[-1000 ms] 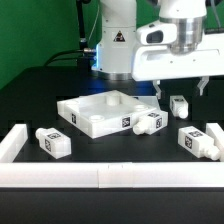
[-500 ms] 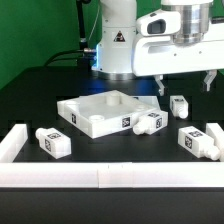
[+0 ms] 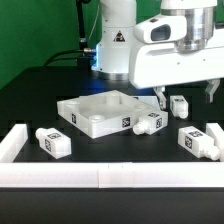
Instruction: Assemble one leg
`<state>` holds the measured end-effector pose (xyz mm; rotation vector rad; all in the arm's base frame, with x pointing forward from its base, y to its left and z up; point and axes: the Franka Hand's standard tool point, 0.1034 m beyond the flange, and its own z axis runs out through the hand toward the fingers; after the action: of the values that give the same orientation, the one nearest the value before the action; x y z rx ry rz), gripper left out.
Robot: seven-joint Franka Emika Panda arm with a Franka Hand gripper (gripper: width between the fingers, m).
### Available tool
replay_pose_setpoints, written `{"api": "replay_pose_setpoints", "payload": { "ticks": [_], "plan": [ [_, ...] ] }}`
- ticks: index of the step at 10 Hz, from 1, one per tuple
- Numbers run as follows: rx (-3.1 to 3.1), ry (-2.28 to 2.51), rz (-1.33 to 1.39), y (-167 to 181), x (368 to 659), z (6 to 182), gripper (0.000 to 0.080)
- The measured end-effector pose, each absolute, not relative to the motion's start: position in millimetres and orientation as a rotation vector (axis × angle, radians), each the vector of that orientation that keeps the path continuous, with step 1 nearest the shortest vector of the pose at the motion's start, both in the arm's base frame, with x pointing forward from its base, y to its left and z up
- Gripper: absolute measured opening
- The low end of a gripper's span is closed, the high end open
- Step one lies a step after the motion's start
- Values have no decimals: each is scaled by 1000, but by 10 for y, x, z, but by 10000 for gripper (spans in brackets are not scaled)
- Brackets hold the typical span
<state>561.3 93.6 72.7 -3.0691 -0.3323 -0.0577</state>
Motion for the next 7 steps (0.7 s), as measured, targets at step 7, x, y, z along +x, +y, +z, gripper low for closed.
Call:
{"api": "replay_pose_setpoints", "payload": {
  "ticks": [7],
  "plan": [
    [-3075,-338,-83,896,5602,514,648]
  ]
}}
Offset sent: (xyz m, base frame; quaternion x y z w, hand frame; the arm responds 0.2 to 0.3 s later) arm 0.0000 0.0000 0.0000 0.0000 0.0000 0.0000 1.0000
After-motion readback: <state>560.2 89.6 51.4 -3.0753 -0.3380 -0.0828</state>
